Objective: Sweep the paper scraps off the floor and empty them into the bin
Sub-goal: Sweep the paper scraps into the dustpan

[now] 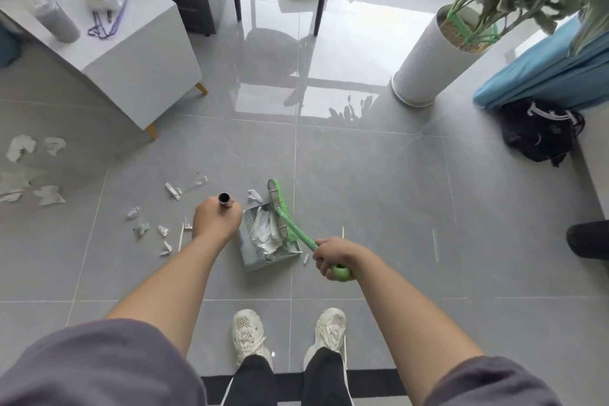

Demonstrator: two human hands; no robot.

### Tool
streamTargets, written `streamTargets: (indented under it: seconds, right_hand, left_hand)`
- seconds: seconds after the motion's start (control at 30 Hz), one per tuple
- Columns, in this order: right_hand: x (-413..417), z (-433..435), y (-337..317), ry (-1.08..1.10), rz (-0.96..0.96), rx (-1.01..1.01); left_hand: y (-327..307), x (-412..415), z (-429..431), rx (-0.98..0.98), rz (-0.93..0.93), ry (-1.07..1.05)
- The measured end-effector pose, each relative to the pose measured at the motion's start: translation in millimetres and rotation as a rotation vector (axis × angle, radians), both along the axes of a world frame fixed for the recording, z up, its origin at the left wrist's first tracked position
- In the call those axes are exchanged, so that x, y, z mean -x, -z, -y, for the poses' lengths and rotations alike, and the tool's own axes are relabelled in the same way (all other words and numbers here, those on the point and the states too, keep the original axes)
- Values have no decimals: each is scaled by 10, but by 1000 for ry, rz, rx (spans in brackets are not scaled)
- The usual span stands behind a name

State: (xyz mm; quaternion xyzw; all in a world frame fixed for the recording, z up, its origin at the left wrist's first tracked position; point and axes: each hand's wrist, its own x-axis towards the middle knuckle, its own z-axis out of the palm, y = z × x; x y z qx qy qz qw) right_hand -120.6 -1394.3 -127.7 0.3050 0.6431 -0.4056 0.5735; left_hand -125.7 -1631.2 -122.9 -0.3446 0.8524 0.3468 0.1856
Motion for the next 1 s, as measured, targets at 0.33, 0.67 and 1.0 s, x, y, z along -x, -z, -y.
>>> streamTargets:
  seconds: [0.33,0.67,1.0]
  right_hand:
    - [441,-448,-638,3,42,6]
    - [50,-295,-258,-126,-42,-263]
    - [-286,408,-46,163,138,-89]
  left_hand:
    - [-76,82,309,52,-22,143]
    - [-84,21,639,89,62,372]
    - [20,-148,646,64,38,320]
